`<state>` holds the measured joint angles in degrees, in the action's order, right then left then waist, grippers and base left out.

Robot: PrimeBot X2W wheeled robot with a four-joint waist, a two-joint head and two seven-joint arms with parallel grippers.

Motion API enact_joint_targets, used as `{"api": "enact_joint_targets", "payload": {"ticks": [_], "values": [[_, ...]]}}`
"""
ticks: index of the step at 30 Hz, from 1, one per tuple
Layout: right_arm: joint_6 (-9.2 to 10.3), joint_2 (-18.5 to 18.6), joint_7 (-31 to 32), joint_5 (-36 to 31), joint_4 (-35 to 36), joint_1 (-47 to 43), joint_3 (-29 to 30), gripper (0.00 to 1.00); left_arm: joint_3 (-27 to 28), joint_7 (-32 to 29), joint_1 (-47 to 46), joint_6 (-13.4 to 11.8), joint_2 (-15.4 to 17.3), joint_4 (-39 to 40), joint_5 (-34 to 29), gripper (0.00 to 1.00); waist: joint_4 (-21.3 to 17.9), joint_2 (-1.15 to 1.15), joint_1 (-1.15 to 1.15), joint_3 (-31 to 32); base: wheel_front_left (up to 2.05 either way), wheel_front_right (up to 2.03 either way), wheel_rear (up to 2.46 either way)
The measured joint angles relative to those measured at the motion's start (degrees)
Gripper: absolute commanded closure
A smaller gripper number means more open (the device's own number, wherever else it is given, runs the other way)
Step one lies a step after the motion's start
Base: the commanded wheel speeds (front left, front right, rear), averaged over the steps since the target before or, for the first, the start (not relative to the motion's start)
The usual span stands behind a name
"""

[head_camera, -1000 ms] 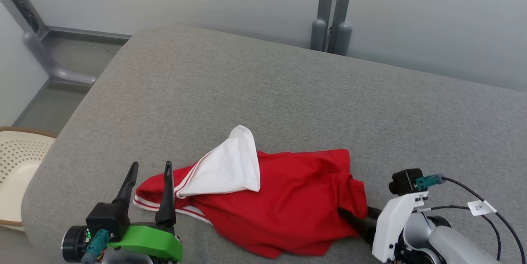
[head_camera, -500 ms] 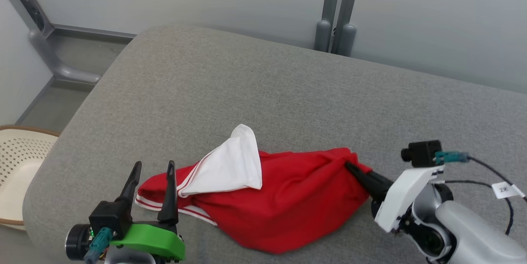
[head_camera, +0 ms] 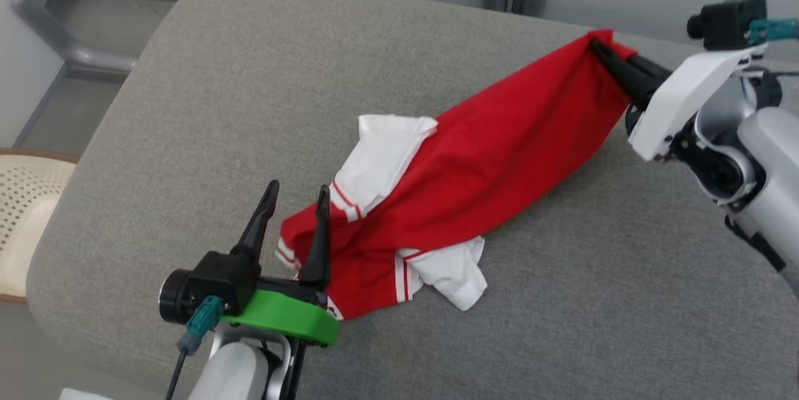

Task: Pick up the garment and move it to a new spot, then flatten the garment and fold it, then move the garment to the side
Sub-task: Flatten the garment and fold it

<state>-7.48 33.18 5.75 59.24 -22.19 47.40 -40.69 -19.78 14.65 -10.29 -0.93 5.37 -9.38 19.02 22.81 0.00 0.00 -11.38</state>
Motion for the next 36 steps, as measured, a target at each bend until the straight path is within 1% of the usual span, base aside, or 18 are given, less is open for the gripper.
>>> {"api": "enact_joint_targets", "payload": {"ticks": [4,8,9,10,11,14,19,23,26,27,29,33,36], "values": [[-0.01,-0.35,0.92,0.23,-7.48,7.6,-2.13,1.0,-1.41,0.14,-2.16,0.52,-1.38,-1.18,0.02,0.0,1.81,0.0,0.0,-4.02,0.0,0.0,0.0],[0.0,-1.36,-1.44,-0.46,-15.45,11.66,-4.46,1.0,-1.76,0.31,-3.28,0.59,-2.08,-1.46,0.05,0.0,4.11,0.0,0.01,-6.79,0.0,0.0,0.0],[0.0,-1.96,-2.12,-0.56,-18.17,12.23,-5.41,0.85,-1.75,0.31,-3.39,0.59,-2.21,-1.45,0.05,0.0,4.94,0.0,0.01,-7.35,0.0,0.0,0.0],[0.0,-2.54,-2.88,-0.74,-20.17,12.46,-6.1,0.27,-1.54,0.31,-3.39,0.59,-2.21,-1.52,0.05,0.0,5.6,0.0,0.01,-7.72,0.0,0.0,0.0],[0.0,-3.08,-3.44,-0.52,-21.32,12.5,-6.38,0.0,-1.31,0.31,-3.39,0.59,-2.21,-1.55,0.03,0.0,6.04,0.0,0.01,-7.93,0.0,0.0,0.0],[0.0,-4.7,-6.27,0.22,-22.75,12.37,-8.33,0.0,-0.69,0.32,-3.37,0.57,-2.3,-1.68,-0.38,0.0,6.86,0.0,0.01,-7.75,0.0,0.0,0.0],[0.0,-5.14,-13.22,1.24,-21.78,9.64,-11.24,0.0,1.0,0.38,-2.3,0.71,-1.9,-2.8,-1.27,0.0,6.79,0.0,0.01,-5.95,0.0,0.0,0.0],[0.0,-5.27,-18.27,2.29,-18.92,5.92,-13.28,0.0,2.33,0.38,-0.55,0.86,-0.34,-3.86,-1.34,0.0,5.78,0.0,0.0,-3.63,0.0,0.0,0.0],[0.0,-4.95,-20.2,2.59,-16.38,2.57,-13.1,0.0,3.09,0.35,0.64,0.73,0.78,-4.22,-1.07,0.0,4.22,0.0,0.0,-1.68,0.0,0.0,0.0],[-0.01,-4.67,-20.49,2.42,-15.58,1.45,-12.4,0.0,3.35,0.07,1.09,0.62,1.2,-4.24,-0.82,0.0,3.42,0.0,0.0,-1.0,0.0,0.0,0.0],[0.0,-4.05,-20.58,1.29,-13.58,-1.1,-9.23,0.0,3.5,-0.49,1.85,0.46,1.77,-4.11,-0.56,0.0,1.79,0.0,0.0,0.29,0.0,0.0,0.0],[0.0,-3.66,-20.81,-4.14,-7.19,-9.28,1.57,0.0,3.77,-1.58,3.39,0.32,2.52,-3.61,-0.05,0.0,-1.83,0.0,0.0,3.22,0.0,0.0,0.0],[0.0,-5.01,-20.81,-9.54,-2.9,-18.2,10.69,0.0,4.14,-1.94,4.65,-0.12,2.91,-3.13,0.16,0.0,-4.06,0.0,0.0,5.46,0.0,0.0,0.0]]}}
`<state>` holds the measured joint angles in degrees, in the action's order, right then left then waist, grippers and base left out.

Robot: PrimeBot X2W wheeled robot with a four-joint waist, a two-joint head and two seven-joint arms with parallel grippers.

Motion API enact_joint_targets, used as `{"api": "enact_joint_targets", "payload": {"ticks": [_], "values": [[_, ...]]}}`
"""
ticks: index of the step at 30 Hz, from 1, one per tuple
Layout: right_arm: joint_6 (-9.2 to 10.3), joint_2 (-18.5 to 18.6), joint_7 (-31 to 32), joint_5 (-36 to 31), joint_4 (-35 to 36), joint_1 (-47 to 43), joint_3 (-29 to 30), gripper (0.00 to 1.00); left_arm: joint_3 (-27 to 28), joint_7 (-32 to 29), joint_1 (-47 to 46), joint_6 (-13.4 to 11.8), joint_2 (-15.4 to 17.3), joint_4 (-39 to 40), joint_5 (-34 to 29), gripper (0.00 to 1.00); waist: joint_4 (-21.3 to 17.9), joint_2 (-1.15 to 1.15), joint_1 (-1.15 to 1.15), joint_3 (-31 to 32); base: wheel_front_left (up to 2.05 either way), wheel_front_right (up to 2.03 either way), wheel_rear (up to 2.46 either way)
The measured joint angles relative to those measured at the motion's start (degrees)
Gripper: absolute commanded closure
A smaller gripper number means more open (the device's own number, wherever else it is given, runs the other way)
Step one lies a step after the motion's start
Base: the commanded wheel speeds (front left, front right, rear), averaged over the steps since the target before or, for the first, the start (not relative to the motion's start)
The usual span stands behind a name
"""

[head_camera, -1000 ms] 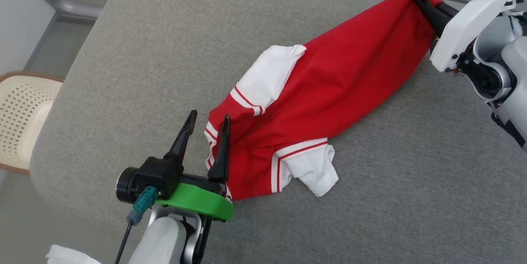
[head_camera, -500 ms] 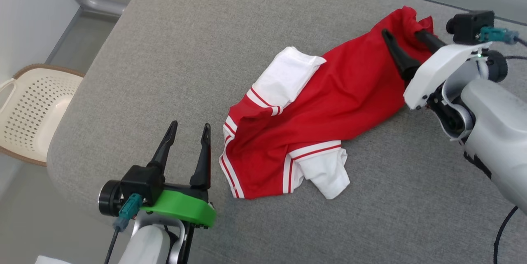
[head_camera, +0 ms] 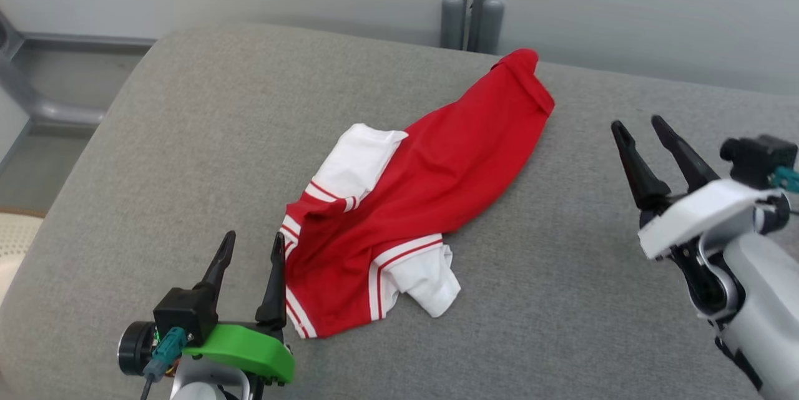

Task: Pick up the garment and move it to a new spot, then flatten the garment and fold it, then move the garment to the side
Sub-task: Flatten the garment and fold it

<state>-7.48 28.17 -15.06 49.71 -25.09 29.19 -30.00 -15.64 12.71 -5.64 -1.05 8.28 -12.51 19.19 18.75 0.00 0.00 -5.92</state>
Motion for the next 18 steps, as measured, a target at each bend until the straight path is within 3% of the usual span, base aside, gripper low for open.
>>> {"api": "enact_joint_targets", "payload": {"ticks": [4,8,12,18], "values": [[0.0,-3.94,0.01,-7.92,6.02,-11.36,11.05,0.0,0.37,-0.11,1.71,-0.56,0.33,0.97,0.99,0.0,-2.63,0.0,0.0,2.84,0.0,0.0,0.0],[0.0,-8.03,0.0,-15.96,12.1,-19.25,18.19,0.0,0.75,-0.1,2.96,-1.04,0.67,1.81,1.43,0.0,-5.04,0.0,0.0,4.89,0.0,0.0,0.0],[0.0,-10.59,0.0,-22.18,14.92,-23.94,21.84,0.0,0.9,-0.01,3.98,-1.33,0.73,1.98,1.87,0.0,-7.26,0.0,0.0,6.16,0.0,0.0,0.0],[0.0,-13.14,0.0,-25.6,15.79,-25.97,23.88,0.0,1.35,0.49,4.48,-1.72,0.71,2.03,2.23,0.0,-9.52,0.0,0.0,7.19,0.0,0.0,0.0]]}}
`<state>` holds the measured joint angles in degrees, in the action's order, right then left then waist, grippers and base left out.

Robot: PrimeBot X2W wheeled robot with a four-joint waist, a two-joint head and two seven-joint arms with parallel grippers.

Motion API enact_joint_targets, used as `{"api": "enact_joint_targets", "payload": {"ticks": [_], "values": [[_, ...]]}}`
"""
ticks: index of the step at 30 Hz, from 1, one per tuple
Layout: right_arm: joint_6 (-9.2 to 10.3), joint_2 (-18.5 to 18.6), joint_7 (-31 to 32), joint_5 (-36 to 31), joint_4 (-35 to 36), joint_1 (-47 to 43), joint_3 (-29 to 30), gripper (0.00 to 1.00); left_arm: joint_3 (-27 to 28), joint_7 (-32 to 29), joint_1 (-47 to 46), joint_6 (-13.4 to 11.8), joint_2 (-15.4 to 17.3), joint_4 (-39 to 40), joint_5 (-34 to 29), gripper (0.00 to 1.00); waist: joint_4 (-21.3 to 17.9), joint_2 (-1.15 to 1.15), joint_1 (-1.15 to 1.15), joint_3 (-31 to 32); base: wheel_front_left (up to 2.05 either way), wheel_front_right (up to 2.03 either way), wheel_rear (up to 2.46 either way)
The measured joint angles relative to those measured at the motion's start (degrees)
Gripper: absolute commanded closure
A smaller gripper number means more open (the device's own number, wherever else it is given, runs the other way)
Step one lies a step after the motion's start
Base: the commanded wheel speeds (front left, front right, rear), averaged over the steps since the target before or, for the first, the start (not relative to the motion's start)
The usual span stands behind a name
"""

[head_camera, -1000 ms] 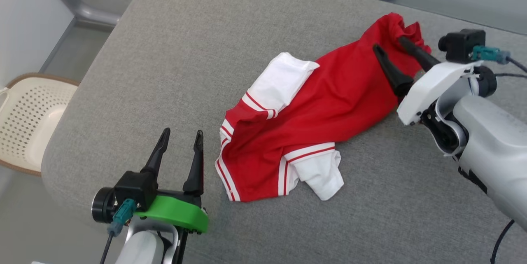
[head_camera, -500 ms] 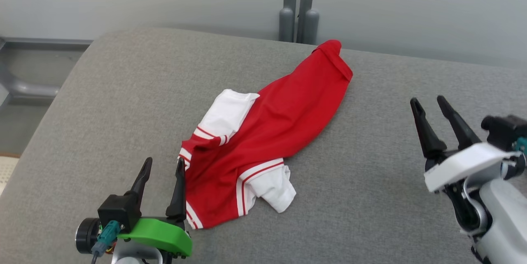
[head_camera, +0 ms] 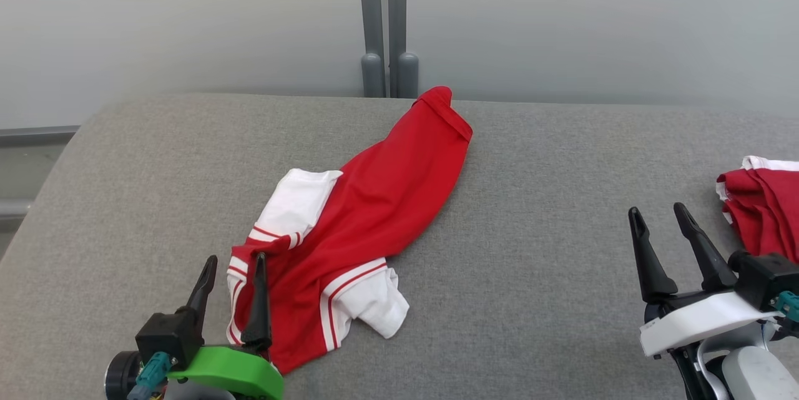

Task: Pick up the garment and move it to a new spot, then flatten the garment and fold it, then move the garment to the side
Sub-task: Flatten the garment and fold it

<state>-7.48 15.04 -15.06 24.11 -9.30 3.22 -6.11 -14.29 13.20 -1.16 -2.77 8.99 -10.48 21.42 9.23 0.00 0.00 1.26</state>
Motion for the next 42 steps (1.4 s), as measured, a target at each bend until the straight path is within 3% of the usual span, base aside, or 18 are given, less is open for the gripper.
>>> {"api": "enact_joint_targets", "payload": {"ticks": [9,19,22,28,29,30,31,32,38,42], "values": [[0.0,-0.71,0.0,-0.64,0.13,-0.04,-0.07,0.0,-0.9,-1.41,0.02,0.59,0.22,-0.36,0.78,0.0,-1.76,0.0,0.0,0.4,0.0,0.0,0.0],[0.0,-0.88,0.0,-0.63,0.29,1.3,-1.14,0.0,-7.25,-16.93,-1.21,6.56,-4.41,-6.41,11.0,0.0,-3.72,0.0,0.0,-1.17,0.0,0.0,0.0],[0.0,-0.91,0.0,-0.59,0.05,2.55,-1.51,0.0,-7.33,-20.72,-3.42,6.19,-5.09,-10.29,14.05,0.0,-5.16,0.0,0.0,-2.19,0.0,0.0,0.0],[0.0,-0.96,0.0,-0.52,-0.7,3.28,-1.4,0.0,-6.44,-20.12,-8.16,3.26,-5.63,-16.82,14.7,0.0,-7.28,0.0,0.0,-4.08,0.0,0.0,0.0],[0.0,-0.97,0.0,-0.52,-0.86,3.32,-1.47,0.0,-6.69,-20.13,-8.67,3.21,-5.61,-18.15,14.44,0.06,-7.47,0.0,0.0,-4.3,0.0,0.0,0.0],[0.0,-1.0,0.0,-0.52,-1.05,3.43,-1.57,0.0,-7.3,-20.18,-9.18,3.3,-5.54,-19.57,13.73,0.56,-7.7,0.0,0.0,-4.48,0.0,0.0,0.0],[0.0,-1.02,0.0,-0.52,-1.19,3.49,-1.56,0.0,-7.51,-19.7,-9.6,3.63,-5.57,-20.46,13.7,0.74,-7.83,0.0,0.0,-4.62,0.0,0.0,0.0],[0.0,-1.02,0.0,-0.52,-1.27,3.49,-1.54,0.0,-7.64,-19.4,-9.95,4.09,-5.59,-20.93,13.85,1.0,-7.82,0.0,0.0,-4.66,0.0,0.0,0.0],[0.0,-1.13,0.0,-0.49,-1.33,3.32,-1.19,0.0,-10.1,-18.78,-10.31,6.89,-4.3,-18.6,13.33,1.0,-6.07,0.0,0.0,-4.19,0.0,0.0,0.0],[0.0,-1.31,0.0,-0.32,-1.55,2.33,-0.62,0.0,-11.88,-22.26,-8.39,6.72,1.6,-11.36,9.96,1.0,-3.76,0.0,0.0,-3.39,0.0,0.0,0.0]]}}
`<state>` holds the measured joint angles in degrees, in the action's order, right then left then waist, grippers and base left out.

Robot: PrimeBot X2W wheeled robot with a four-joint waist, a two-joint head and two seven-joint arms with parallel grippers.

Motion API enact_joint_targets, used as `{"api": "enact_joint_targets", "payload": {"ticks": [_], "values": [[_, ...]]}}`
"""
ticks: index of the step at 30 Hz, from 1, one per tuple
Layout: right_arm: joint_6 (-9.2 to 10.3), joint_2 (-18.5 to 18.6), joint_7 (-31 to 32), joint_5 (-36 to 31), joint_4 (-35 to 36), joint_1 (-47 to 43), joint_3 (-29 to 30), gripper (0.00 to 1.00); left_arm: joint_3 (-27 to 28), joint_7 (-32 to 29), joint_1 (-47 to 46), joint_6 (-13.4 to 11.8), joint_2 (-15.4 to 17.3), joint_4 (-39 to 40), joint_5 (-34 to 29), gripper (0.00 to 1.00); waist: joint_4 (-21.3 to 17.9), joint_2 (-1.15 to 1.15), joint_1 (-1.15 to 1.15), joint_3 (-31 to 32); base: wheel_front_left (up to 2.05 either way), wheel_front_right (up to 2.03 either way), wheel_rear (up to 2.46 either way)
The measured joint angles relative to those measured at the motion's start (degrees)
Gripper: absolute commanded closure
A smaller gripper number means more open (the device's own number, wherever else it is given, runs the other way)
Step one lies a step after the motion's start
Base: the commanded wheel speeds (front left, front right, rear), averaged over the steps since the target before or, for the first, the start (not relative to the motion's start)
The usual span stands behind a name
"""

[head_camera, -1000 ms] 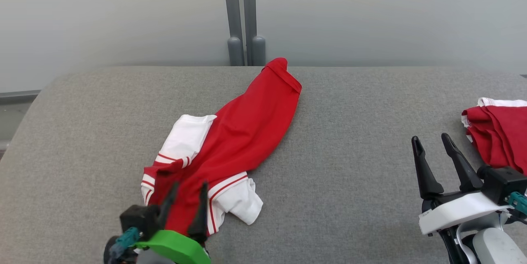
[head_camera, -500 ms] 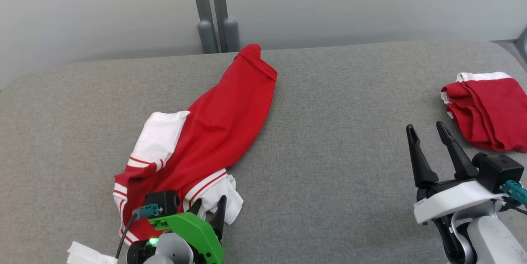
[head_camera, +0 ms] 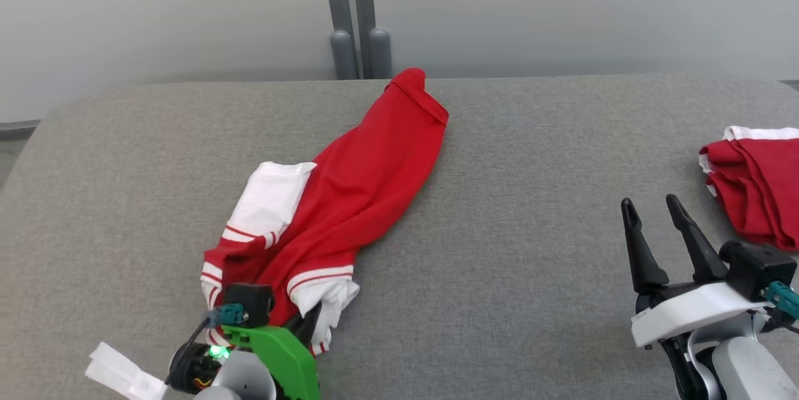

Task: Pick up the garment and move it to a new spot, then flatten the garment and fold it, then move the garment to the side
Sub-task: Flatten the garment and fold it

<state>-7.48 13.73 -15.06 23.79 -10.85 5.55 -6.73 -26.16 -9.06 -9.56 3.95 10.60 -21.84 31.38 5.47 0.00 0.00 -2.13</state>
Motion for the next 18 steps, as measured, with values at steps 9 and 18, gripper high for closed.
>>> {"api": "enact_joint_targets", "payload": {"ticks": [9,18], "values": [[0.0,-0.68,0.0,0.13,-0.12,-1.34,1.37,0.0,-0.49,-14.88,8.27,-4.09,12.49,22.16,-2.34,1.0,6.08,0.0,0.0,1.32,0.0,0.0,0.0],[0.0,-0.49,0.0,0.45,-0.47,-1.85,2.23,0.0,-1.09,-23.71,18.05,-6.56,16.55,30.27,1.44,0.59,8.58,0.0,0.0,2.17,0.0,0.0,0.0]]}}
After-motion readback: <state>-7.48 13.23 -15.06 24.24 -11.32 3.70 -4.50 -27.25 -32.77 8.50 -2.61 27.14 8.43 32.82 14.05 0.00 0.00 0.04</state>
